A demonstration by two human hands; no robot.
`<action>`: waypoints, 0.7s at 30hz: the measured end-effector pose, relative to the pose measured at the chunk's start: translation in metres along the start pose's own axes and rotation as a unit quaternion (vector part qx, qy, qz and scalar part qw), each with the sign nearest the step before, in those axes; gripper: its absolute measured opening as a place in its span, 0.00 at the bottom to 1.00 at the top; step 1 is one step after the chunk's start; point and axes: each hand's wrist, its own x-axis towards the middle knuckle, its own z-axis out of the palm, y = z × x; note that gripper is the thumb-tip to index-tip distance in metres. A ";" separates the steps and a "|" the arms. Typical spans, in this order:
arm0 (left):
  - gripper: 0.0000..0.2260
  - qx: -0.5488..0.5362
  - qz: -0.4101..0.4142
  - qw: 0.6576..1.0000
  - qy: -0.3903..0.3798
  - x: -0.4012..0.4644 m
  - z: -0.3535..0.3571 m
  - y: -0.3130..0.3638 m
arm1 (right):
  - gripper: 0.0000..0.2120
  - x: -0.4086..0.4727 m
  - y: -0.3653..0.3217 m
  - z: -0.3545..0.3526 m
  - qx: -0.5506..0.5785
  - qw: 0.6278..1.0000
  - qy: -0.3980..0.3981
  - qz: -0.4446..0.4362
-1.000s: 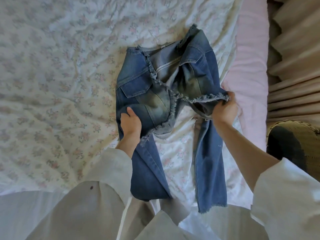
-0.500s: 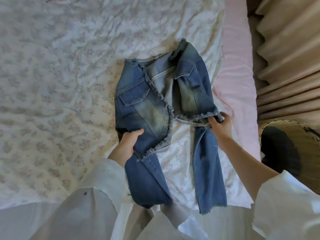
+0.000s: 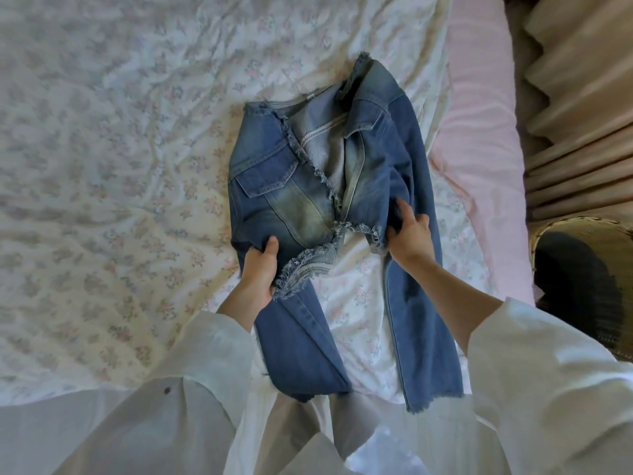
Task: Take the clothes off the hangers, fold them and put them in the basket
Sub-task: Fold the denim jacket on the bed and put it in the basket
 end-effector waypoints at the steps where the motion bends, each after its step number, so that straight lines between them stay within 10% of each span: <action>1: 0.19 0.004 0.004 1.000 0.000 -0.001 0.000 0.001 | 0.25 0.001 -0.003 -0.003 0.039 0.999 0.002 0.013; 10: 0.20 -0.047 0.009 0.999 0.011 -0.009 -0.002 0.014 | 0.11 -0.004 0.003 -0.020 0.135 0.972 0.161 0.103; 14: 0.18 -0.016 0.020 1.000 0.016 -0.012 -0.004 0.011 | 0.09 -0.007 0.006 -0.003 0.119 0.988 0.036 0.093; 21: 0.21 0.042 0.012 0.999 0.031 -0.007 -0.011 0.000 | 0.08 -0.005 0.002 0.014 0.461 0.809 -0.099 0.350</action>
